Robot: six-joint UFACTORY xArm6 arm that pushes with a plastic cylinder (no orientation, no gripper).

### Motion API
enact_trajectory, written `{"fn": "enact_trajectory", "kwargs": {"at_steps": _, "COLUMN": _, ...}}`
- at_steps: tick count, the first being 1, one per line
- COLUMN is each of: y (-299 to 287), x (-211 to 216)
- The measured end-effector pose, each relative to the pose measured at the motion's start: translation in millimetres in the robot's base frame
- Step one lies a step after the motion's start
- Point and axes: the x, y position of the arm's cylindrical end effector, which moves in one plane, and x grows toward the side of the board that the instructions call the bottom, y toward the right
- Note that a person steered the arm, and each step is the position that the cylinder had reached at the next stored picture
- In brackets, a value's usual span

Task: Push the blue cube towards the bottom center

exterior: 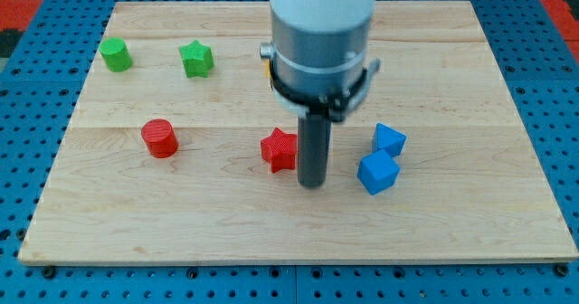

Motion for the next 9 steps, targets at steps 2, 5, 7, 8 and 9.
{"fn": "enact_trajectory", "kwargs": {"at_steps": 2, "y": -24, "x": -37}}
{"fn": "enact_trajectory", "kwargs": {"at_steps": 5, "y": 37, "x": 15}}
{"fn": "enact_trajectory", "kwargs": {"at_steps": 7, "y": 144, "x": -22}}
{"fn": "enact_trajectory", "kwargs": {"at_steps": 8, "y": 95, "x": -50}}
{"fn": "enact_trajectory", "kwargs": {"at_steps": 9, "y": 50, "x": -21}}
